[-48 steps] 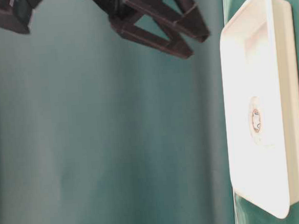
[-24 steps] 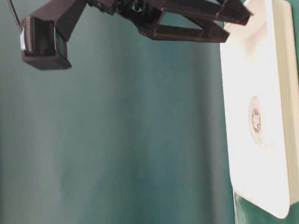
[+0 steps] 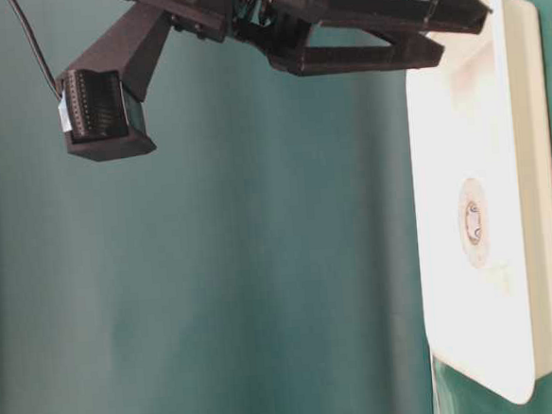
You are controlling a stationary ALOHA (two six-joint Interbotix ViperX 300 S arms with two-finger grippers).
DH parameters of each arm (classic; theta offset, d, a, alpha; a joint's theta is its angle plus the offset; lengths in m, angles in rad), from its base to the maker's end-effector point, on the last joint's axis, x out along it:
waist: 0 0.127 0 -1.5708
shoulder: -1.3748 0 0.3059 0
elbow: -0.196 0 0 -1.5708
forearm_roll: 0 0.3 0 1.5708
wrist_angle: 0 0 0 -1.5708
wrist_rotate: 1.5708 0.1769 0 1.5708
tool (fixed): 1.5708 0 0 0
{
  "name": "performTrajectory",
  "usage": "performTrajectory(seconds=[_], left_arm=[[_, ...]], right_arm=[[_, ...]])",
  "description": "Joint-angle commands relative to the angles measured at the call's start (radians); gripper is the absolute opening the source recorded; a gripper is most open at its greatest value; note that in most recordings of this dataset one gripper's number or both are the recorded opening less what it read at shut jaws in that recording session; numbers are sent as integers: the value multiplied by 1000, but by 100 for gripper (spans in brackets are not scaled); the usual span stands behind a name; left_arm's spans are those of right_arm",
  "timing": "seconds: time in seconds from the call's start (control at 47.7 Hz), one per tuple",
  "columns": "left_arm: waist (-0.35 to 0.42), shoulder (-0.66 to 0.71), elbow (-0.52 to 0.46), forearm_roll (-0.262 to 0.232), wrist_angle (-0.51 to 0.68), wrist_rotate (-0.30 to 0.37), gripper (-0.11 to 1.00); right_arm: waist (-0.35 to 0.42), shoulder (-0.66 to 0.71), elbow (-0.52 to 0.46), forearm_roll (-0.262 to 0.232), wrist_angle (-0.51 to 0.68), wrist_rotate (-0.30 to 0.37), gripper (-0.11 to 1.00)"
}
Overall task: Pick up the tape from a random location and place it into the white case.
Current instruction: 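Move the open right gripper over the yellow tape roll, then lower the right gripper into the yellow roll's hole and close it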
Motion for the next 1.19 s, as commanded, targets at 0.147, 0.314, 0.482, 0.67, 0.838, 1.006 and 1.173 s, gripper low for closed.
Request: performTrajectory(seconds=[0.147, 0.314, 0.482, 0.67, 0.838, 1.006, 1.173], left_arm=[[-2, 5, -14, -2, -6, -3, 96], [-2, 5, -14, -2, -6, -21, 96], [-2, 5, -14, -3, -5, -23, 96], [0, 5, -14, -2, -5, -23, 96], [0, 5, -14, -2, -5, -23, 96], [-2, 5, -14, -2, -5, -23, 96], [-2, 5, -14, -2, -2, -25, 96]], right_arm=[[2, -11, -28, 3, -6, 5, 91], [2, -9, -29, 3, -9, 23, 91], [2, -9, -29, 3, -9, 67, 91], [2, -9, -31, 3, -9, 135, 91], [2, 2, -44, 3, -9, 199, 91], [2, 29, -81, 3, -9, 256, 91], [2, 57, -118, 2, -8, 313, 91]])
